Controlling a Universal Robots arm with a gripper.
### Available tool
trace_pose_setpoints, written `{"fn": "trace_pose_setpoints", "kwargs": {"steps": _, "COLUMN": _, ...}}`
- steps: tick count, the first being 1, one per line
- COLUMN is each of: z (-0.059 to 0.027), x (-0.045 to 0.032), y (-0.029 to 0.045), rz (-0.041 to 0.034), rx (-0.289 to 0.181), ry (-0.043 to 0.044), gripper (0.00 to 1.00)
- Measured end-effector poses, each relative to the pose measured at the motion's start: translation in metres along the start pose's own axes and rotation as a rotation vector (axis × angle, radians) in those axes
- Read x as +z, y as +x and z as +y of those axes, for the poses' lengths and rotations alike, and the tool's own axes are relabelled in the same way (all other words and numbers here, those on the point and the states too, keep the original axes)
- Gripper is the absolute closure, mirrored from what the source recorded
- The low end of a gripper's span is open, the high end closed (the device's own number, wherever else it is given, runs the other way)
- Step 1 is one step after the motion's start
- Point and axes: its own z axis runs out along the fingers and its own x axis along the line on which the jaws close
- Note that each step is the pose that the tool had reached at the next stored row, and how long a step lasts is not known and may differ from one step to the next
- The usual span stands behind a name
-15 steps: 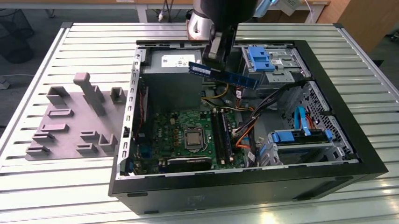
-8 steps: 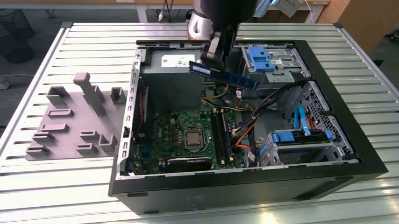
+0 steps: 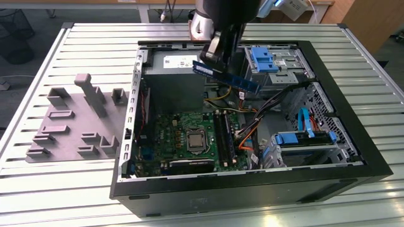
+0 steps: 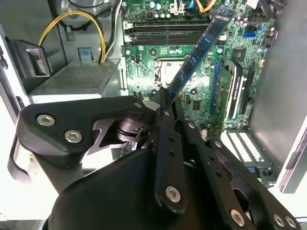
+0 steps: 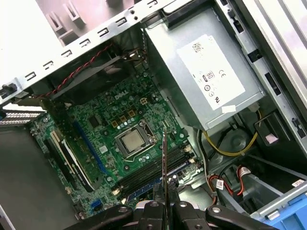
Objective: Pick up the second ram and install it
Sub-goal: 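Insert the second ram into the second slot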
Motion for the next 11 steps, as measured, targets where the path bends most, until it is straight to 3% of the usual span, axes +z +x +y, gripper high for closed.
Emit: {"fn": "trace_pose_setpoints", "kwargs": {"steps": 11, "z": 0.0, "x": 0.0005, "y": 0.0, "rz": -0.0002, "rx": 0.12, "ry": 0.0015, "gripper": 0.86}}
